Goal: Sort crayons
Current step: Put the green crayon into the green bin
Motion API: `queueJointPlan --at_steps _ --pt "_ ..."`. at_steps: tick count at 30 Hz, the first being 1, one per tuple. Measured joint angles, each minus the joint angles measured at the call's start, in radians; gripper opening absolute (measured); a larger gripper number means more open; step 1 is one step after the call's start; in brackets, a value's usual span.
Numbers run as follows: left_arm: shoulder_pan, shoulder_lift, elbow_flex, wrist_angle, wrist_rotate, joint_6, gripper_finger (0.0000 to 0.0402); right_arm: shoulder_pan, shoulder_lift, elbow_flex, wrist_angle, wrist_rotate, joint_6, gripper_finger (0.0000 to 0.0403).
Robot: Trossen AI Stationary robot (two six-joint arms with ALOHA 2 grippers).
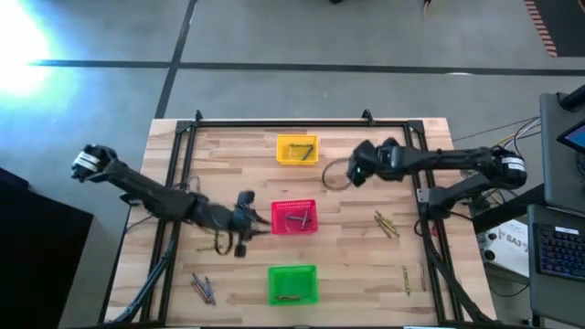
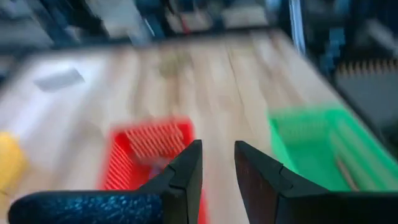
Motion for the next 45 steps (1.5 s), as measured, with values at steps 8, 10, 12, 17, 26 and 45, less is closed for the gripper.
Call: queueJointPlan --at_steps 8,10,12,17,26,45 --pt "0.118 -0.145 -0.173 0.398 -0.037 0.061 0.0077 -0.253 0.075 -0.067 0.231 -0.241 -0.191 0.0141" --pt "0.124 -0.160 -0.201 0.412 -0.083 0.059 0.0077 -0.309 0.105 -0.067 0.239 -0.271 -0.209 0.0133" --pt "0.123 -0.173 -0.221 0.406 -0.145 0.053 0.0077 -0.361 0.134 -0.066 0.231 -0.272 -0.216 0.0125" --pt "0.123 -0.204 -0.232 0.357 -0.325 -0.010 0.0078 -0.461 0.207 -0.065 0.214 -0.286 -0.211 0.0108" --pt "0.123 -0.209 -0.185 0.280 -0.353 -0.008 0.0078 -0.536 0.319 -0.056 0.218 -0.270 -0.257 0.0081" --pt "0.123 -0.174 -0.155 0.244 -0.353 -0.011 0.0078 -0.520 0.225 -0.061 0.255 -0.413 -0.189 0.0075"
